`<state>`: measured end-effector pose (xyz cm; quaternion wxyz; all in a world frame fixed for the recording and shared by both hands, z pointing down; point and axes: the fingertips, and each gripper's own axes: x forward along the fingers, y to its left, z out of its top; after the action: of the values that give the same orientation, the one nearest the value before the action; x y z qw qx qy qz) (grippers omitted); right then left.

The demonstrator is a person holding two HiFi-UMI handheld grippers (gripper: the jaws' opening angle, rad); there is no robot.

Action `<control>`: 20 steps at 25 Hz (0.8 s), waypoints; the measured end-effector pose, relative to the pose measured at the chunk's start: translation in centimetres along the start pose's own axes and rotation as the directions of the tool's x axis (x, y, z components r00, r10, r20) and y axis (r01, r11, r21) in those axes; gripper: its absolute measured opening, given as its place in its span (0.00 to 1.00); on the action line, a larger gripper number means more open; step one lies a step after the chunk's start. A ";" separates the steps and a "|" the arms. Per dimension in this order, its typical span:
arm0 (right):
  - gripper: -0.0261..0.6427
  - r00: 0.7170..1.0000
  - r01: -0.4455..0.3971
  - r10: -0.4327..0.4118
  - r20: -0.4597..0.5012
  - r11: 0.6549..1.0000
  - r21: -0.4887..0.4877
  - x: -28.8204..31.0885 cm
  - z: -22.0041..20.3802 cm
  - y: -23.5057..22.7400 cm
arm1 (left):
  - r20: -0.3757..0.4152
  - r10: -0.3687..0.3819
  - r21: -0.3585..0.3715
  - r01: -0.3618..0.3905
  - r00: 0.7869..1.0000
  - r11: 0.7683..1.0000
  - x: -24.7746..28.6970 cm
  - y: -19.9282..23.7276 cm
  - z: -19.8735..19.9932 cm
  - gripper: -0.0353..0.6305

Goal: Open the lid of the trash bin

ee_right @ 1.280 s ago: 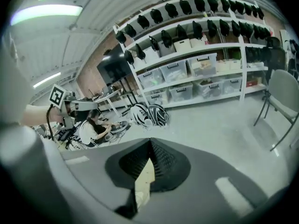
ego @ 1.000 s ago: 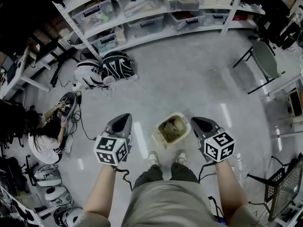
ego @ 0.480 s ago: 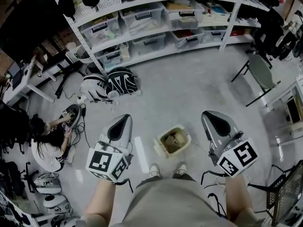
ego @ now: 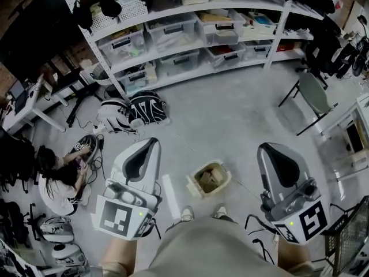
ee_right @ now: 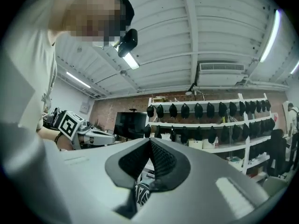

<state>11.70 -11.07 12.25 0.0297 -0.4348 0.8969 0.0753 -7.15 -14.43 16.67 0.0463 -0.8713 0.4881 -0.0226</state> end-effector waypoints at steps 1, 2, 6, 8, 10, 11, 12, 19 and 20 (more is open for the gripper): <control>0.04 1.000 0.000 0.000 0.014 1.000 -0.002 -0.1 0.6 0.2 | 0.005 -0.002 0.011 0.002 1.000 1.000 -0.2 -0.1 0.4 0.06; 0.04 1.000 -0.001 0.001 0.024 1.000 -0.003 -0.1 1.0 0.3 | 0.013 -0.006 0.021 0.006 1.000 1.000 -0.3 -0.2 0.7 0.06; 0.04 0.999 0.001 0.000 0.038 1.000 -0.007 -0.2 1.8 0.3 | 0.037 -0.026 0.041 0.024 0.999 0.999 -0.3 -0.4 1.4 0.06; 0.04 0.999 0.004 -0.004 0.038 1.000 -0.006 -0.2 1.7 0.3 | 0.034 -0.021 0.038 0.020 0.999 0.999 -0.3 -0.4 1.3 0.06; 0.04 0.999 0.006 -0.006 0.036 1.000 -0.003 -0.1 1.7 0.2 | 0.024 -0.012 0.024 0.011 1.000 1.000 -0.3 -0.2 1.1 0.06; 0.04 0.999 0.007 -0.007 0.034 1.000 -0.001 0.0 1.7 0.2 | 0.014 -0.007 0.016 0.007 1.000 1.000 -0.3 -0.1 1.0 0.06; 0.04 0.999 0.008 -0.008 0.031 1.000 0.001 0.1 1.6 0.1 | 0.006 -0.007 0.013 0.006 1.000 1.000 -0.2 0.0 0.8 0.06; 0.04 1.000 -0.004 0.004 0.016 1.000 0.009 0.8 1.0 0.3 | 0.006 -0.030 0.052 0.029 1.000 0.998 0.0 -0.1 0.6 0.06; 0.04 1.000 -0.005 0.005 0.014 1.000 0.008 0.9 0.9 0.4 | 0.000 -0.026 0.042 0.026 1.000 0.999 -0.1 -0.1 0.4 0.06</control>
<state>10.83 -11.35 11.29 0.0376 -0.4320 0.8980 0.0751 -7.11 -14.29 16.25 0.0643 -0.8765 0.4760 -0.0333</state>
